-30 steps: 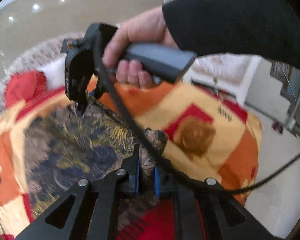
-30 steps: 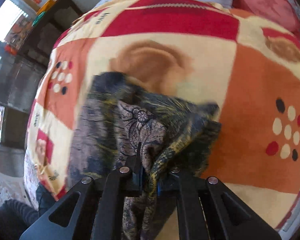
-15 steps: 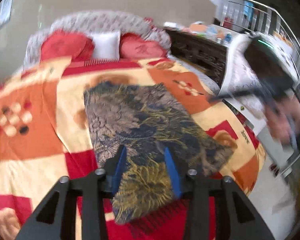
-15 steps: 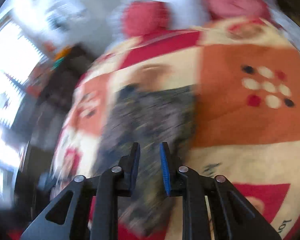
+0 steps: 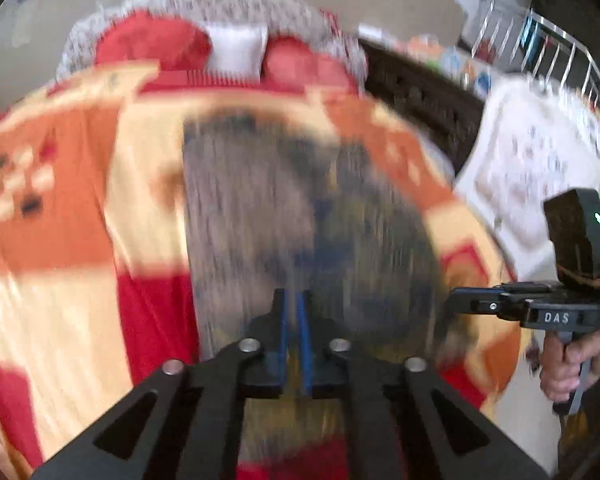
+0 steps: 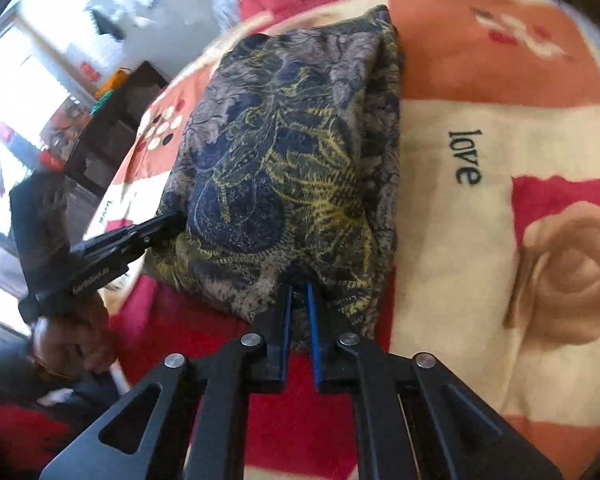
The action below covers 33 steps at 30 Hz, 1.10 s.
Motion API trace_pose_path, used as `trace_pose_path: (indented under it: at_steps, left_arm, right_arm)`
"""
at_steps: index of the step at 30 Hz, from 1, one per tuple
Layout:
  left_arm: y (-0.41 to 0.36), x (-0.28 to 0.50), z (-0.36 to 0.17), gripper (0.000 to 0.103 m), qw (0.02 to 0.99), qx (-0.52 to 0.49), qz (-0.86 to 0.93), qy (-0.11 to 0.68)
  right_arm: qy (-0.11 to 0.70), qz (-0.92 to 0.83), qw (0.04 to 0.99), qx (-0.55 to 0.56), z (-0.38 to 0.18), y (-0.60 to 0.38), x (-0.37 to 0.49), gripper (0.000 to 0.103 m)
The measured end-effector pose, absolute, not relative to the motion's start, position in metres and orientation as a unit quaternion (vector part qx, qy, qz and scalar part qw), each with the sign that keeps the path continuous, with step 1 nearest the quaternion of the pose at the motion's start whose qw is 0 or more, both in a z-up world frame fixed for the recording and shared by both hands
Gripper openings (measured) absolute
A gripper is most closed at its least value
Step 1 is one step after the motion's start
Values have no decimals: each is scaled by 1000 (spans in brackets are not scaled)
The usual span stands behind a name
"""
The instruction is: Fold small clothes
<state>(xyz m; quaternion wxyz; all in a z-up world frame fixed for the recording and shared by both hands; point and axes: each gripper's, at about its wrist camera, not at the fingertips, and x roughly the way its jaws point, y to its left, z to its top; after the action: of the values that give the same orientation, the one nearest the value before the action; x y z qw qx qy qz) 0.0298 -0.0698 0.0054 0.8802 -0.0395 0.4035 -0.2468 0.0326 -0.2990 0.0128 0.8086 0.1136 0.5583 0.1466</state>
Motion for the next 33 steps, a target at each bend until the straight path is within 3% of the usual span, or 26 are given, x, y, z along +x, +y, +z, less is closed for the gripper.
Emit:
trace_pose_path:
  at_steps: [3,6,9,14,20,28,29,30,31,33]
  left_arm:
    - [-81,87,30,37,899,-61,-216,377]
    - [-98,143,29,42,900,-102,-183,382]
    - [-109,180,2,44,901,-109,-126,401]
    - [-115,188,-45,45,899,-80,-114,415]
    - [-123,197,-50,55,899,-65,-110,419]
    - [-128,193,-49,58,899,-58,-111,420]
    - [-129,194,-49,64,897,-57,-116,423]
    - [-129,195,-47,79,891,-60,-133,430]
    - [-129,199,-42,84,879,-65,-164,444]
    - [-122,202,-24,82,865,-59,-188,460]
  right_arm:
    - [487,105,864,74,59,-287,71,20]
    - [453,-19,888,78,69,-274,120,31]
    - [419,-82,903,49,52,-261,155,32]
    - [470,-78,879,34,-26,-262,188,32]
    - [451,-53,888,72,-31,-279,181,33]
    - [446,-52,891,72,-32,-277,182,34]
    - [446,-51,891,73,-31,-278,184,34]
    - [447,-50,890,75,-31,-279,184,34]
    - [447,-51,890,74,-31,-278,183,34]
    - [448,-50,890,69,-30,-278,184,34]
